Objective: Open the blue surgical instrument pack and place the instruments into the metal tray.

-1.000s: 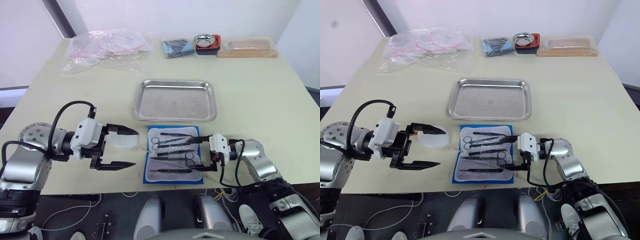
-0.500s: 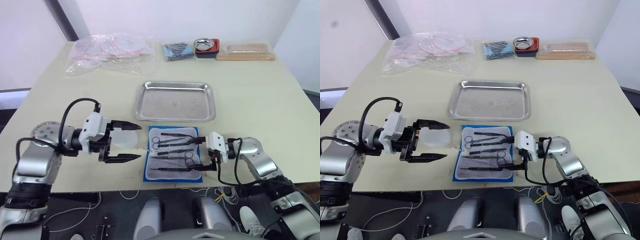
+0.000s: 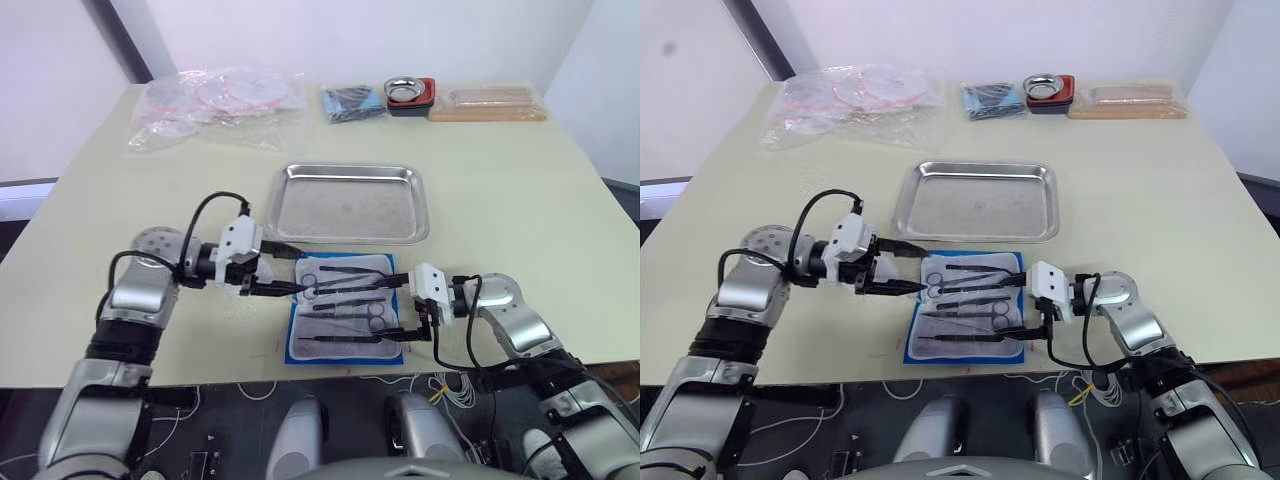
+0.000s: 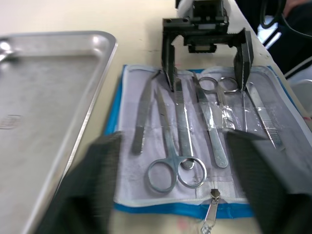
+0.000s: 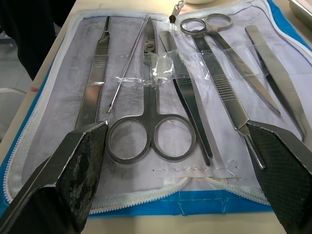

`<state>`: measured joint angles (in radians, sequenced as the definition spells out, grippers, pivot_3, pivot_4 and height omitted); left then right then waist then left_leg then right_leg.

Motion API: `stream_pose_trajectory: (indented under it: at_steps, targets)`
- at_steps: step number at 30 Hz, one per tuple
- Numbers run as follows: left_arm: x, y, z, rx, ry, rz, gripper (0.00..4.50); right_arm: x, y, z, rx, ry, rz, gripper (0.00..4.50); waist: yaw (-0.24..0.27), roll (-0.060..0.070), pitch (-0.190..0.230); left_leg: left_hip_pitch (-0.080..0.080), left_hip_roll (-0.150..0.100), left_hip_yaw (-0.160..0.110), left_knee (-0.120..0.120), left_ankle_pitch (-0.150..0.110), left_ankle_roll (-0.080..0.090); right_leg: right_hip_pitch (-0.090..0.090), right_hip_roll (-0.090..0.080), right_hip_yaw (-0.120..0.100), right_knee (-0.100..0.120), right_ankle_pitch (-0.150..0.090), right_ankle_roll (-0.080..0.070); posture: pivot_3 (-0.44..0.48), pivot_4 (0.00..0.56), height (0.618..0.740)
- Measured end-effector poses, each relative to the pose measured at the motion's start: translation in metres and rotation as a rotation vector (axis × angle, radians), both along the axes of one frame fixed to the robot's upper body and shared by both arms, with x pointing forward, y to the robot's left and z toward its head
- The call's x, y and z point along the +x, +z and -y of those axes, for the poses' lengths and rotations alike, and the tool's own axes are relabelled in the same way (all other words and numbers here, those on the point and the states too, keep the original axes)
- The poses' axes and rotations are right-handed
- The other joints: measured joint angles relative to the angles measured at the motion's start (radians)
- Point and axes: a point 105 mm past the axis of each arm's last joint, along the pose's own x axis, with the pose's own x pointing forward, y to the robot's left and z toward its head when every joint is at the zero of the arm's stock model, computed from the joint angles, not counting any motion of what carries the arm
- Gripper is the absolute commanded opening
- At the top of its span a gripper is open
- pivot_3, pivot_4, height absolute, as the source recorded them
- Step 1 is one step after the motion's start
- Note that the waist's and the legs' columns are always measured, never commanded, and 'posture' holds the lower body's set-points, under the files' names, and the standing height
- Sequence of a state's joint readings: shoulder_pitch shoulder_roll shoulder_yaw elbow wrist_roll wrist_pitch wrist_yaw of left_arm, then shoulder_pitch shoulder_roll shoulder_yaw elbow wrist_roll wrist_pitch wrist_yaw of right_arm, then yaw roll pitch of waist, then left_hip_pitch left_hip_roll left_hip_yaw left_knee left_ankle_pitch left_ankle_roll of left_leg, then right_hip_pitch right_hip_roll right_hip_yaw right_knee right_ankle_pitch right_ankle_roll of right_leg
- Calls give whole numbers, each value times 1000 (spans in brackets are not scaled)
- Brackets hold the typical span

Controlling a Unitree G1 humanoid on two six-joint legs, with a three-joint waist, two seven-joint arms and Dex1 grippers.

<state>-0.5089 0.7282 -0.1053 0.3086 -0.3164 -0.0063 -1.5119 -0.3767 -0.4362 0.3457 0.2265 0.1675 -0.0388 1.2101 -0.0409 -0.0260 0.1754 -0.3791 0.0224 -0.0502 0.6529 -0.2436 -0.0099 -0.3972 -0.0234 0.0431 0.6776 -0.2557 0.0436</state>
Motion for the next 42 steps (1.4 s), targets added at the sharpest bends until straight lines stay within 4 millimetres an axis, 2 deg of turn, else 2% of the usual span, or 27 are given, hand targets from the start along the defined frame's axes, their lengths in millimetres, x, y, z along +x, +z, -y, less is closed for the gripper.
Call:
stream_pose_trajectory:
  at_steps: [1,16,34,39,42]
  targets:
    - [2,-2,0,7,-1,0,1334,0,0,-1,3,0,0,4500,0,0,0,0,0,0,0,0,0,0,0,0,0,0,0,0,150,740]
    - [27,-25,13,52,-14,6,1334,1,-2,-3,17,-4,-2,4500,-2,-1,-1,1,3,-2,0,0,0,0,5,1,0,1,-1,0,150,740]
    - [36,-38,15,68,6,17,1334,1,-3,-4,22,-19,-5,4500,-3,1,-6,1,3,-2,0,0,0,0,6,1,1,1,-1,0,150,740]
    - [37,-40,14,82,5,17,100,1,-3,-4,22,-21,-5,4500,-3,2,-7,2,3,-2,0,0,0,0,6,1,1,1,-1,0,150,740]
    - [37,-41,14,83,6,19,100,2,-3,-4,20,-21,-5,4500,-3,2,-8,2,3,-2,0,0,0,0,6,1,1,1,-1,0,150,740]
